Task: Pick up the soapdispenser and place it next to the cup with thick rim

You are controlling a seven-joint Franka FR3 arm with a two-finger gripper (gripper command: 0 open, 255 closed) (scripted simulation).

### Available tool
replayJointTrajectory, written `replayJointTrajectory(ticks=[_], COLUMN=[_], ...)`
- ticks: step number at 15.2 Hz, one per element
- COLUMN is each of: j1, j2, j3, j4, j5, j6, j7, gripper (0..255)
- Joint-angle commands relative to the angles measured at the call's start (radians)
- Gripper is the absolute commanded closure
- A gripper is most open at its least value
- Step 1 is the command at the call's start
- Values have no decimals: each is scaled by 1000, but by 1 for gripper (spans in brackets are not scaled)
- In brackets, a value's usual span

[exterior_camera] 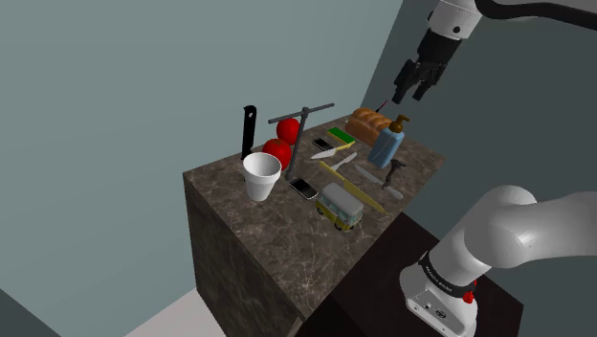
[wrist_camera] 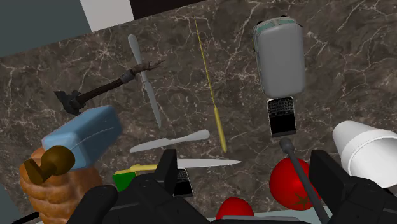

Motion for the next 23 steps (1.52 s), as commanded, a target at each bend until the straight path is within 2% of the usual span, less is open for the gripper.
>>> replayJointTrajectory(ticks=[1, 8, 14, 19, 23], j1=[0, -38, -58, -60, -54], j2=[0, 78, 196, 327, 454], j3=[0, -156, -291, -406, -499], j4=[0, -20, 12, 73, 145], j5=[0, -70, -101, -90, -45], j6=[0, 117, 220, 301, 356], j7=[0, -163, -306, -434, -549], gripper=[0, 0, 0, 0, 0])
